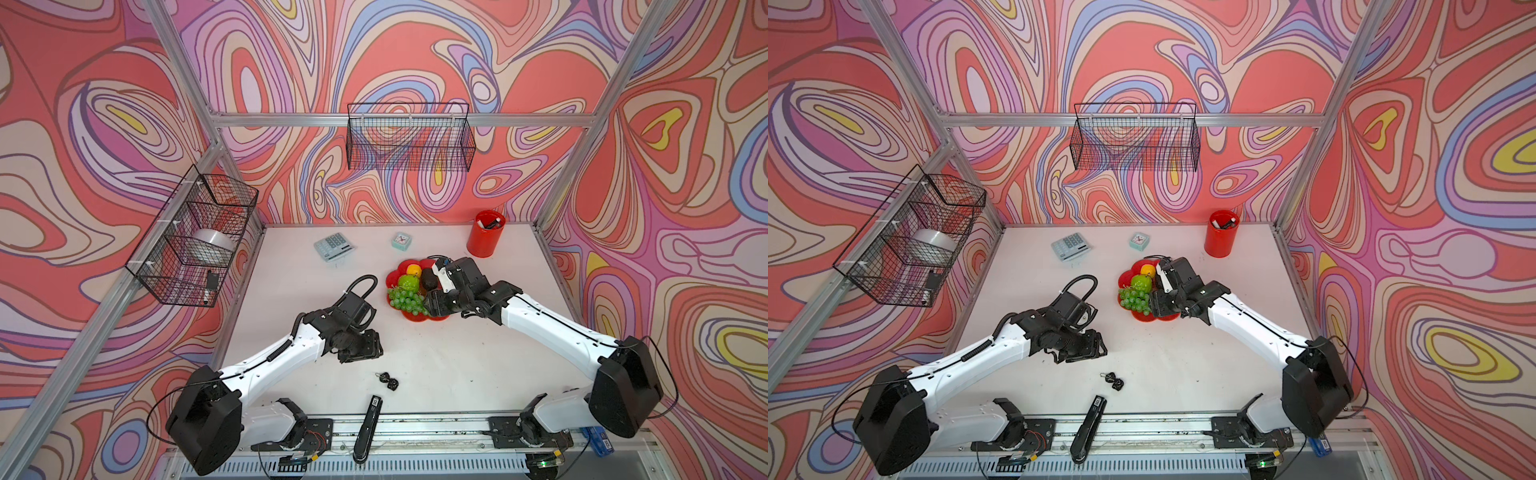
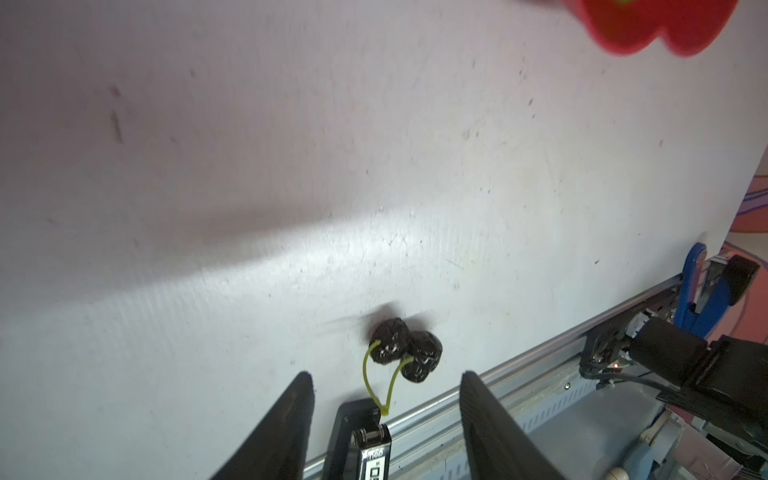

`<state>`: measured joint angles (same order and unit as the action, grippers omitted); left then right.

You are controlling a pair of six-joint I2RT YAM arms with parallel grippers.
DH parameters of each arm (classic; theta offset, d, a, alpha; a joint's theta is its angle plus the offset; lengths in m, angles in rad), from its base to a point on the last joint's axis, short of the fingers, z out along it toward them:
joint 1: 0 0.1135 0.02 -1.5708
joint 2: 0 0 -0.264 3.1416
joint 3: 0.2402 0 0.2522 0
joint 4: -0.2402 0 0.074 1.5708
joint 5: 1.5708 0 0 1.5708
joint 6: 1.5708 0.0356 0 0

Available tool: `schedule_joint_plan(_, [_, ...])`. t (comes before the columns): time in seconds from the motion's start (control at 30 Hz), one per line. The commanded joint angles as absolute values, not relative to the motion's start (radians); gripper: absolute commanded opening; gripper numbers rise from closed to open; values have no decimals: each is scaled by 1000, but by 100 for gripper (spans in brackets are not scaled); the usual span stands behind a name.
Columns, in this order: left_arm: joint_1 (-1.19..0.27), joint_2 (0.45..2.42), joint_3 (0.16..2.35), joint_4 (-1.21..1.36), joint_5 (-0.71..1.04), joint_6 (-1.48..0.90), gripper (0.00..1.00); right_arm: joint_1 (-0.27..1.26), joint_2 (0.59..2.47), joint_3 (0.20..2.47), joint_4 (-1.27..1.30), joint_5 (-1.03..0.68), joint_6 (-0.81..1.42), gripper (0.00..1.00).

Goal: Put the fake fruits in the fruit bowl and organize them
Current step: 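Move the left gripper down onto the dark cherries and close it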

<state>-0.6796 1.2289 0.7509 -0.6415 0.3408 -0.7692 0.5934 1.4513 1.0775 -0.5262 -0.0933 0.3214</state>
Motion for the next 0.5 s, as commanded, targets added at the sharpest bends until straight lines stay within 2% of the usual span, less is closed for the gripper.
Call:
schedule_joint_plan(0.0, [-699, 1192, 682, -577, 380, -888, 63, 602, 1483, 1071, -454, -82, 343, 67])
schedule_joint_plan(0.27, [-727, 1226, 592, -423, 462, -992, 56, 603, 1541, 1088, -400, -92, 337, 67])
schedule_joint_plan(0.47, [-763, 1259, 583, -374, 456, -1029, 53, 603, 1557, 1079, -381, -95, 337, 67])
